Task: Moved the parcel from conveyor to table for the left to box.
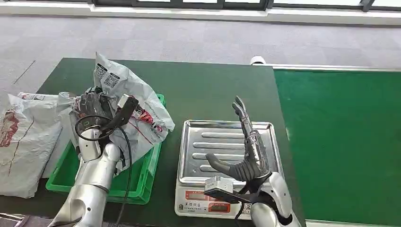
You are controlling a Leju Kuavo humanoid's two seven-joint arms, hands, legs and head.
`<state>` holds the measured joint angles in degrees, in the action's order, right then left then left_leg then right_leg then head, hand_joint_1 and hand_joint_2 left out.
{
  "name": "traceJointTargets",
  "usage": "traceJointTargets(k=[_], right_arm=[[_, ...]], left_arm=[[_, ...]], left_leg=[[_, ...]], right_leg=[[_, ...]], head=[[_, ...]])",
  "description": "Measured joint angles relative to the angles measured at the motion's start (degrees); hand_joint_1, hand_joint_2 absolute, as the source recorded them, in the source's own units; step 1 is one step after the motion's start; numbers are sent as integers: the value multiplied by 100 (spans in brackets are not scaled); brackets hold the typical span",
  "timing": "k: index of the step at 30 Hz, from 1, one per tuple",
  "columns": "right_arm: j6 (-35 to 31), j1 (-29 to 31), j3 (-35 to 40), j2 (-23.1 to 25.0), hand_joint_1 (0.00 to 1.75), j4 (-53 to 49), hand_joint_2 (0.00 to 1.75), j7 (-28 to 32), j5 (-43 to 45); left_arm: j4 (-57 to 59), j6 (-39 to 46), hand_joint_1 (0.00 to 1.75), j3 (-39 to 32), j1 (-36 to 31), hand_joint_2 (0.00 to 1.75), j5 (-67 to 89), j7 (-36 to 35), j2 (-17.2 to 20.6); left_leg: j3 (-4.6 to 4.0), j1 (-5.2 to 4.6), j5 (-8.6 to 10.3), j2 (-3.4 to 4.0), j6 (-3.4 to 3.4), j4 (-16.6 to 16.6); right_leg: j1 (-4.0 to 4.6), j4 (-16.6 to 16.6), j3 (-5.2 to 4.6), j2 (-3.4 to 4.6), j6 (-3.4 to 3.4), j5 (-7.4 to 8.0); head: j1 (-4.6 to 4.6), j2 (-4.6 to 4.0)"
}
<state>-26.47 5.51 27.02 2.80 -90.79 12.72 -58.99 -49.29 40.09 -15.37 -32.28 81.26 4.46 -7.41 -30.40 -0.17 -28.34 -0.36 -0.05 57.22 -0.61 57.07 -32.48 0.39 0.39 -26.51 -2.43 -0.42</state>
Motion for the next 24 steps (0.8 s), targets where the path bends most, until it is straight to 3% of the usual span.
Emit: traceJointTargets(k=[24], right_arm=[[-2, 16, 2, 0, 0, 2, 175, 0, 0]], left_arm=[[-9, 0, 175, -35, 0, 175, -7, 0, 0]], left_leg=[[-1, 0, 0, -1, 0, 0]], right_leg=[[0, 0, -1, 0, 0, 0]], head=[[0, 0]])
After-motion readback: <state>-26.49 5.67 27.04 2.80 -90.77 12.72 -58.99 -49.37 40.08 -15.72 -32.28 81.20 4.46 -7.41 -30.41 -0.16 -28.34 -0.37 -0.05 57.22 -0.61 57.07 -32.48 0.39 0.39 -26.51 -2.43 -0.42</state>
